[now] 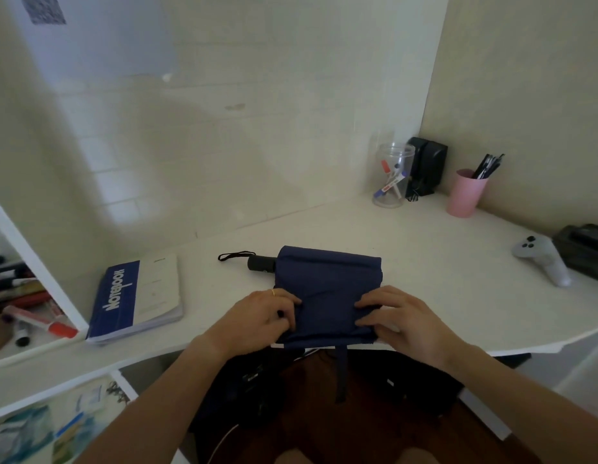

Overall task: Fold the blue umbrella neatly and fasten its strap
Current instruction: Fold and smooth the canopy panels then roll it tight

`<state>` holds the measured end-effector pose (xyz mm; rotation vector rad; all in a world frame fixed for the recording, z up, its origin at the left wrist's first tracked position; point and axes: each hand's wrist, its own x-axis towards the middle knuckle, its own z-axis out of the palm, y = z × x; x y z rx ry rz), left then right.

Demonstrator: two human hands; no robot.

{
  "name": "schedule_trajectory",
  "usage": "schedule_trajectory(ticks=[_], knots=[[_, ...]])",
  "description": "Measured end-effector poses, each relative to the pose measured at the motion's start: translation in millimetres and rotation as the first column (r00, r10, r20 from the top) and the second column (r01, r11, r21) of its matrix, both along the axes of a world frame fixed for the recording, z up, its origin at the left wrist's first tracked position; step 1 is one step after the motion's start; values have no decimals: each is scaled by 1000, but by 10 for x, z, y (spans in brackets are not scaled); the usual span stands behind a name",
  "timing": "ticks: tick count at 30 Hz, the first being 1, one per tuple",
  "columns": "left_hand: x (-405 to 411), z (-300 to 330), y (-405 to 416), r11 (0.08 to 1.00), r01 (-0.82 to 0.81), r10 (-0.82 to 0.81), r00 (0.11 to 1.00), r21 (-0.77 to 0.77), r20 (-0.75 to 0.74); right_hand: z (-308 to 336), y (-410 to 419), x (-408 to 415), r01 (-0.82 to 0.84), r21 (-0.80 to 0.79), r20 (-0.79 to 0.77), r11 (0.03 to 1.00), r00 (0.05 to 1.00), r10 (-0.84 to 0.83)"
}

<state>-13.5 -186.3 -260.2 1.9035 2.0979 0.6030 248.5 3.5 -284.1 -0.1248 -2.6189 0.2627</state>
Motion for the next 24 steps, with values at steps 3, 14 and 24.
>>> schedule_trajectory(ticks=[3,14,24], knots=[[83,81,110,996,-84,84,996,18,-15,-65,48,96,-17,10,-25,1000,1000,17],[220,-117,267,985,160,-173,819,-71,-548,306,-75,-276,140,38,-4,989,990,-140],[183,-253,148,967,164,-235,862,-193,-450,463,31,-473,279,-77,123,957,955,-268]])
